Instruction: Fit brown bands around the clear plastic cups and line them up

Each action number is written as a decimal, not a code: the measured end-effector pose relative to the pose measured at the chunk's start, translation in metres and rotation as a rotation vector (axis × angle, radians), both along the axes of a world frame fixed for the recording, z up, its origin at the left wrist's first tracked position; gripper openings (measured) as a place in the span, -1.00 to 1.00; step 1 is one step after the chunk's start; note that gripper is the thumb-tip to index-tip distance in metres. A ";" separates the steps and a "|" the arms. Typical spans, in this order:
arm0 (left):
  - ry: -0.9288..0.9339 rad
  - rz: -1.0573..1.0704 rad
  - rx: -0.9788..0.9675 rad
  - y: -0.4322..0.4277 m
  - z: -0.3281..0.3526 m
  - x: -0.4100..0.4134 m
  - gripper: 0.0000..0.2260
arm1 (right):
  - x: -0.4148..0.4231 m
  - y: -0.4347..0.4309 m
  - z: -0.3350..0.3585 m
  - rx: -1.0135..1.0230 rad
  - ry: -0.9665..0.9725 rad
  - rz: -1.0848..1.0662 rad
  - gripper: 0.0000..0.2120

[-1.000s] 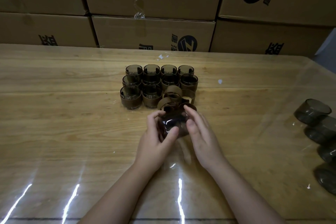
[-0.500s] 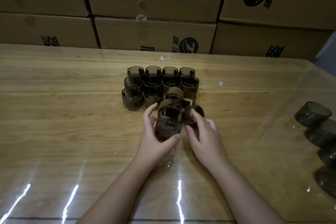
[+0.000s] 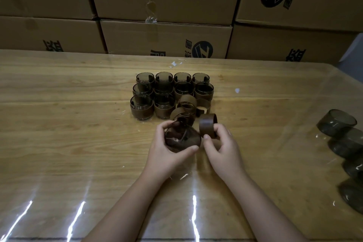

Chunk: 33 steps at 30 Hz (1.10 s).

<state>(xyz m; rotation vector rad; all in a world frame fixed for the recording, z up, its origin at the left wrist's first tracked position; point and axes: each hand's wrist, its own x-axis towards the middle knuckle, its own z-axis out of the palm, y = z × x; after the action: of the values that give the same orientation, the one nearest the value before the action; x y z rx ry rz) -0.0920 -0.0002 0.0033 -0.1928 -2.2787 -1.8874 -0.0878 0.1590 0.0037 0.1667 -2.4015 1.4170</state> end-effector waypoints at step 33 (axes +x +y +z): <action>-0.170 -0.305 0.248 -0.001 -0.006 -0.010 -0.52 | 0.002 0.000 0.009 0.247 0.359 0.082 -0.76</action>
<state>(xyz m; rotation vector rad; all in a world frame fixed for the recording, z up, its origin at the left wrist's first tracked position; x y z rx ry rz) -0.1016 -0.0017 -0.0028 -0.3770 -2.1915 -2.4043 -0.0856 0.1592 0.0128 0.5374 -2.2758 1.0134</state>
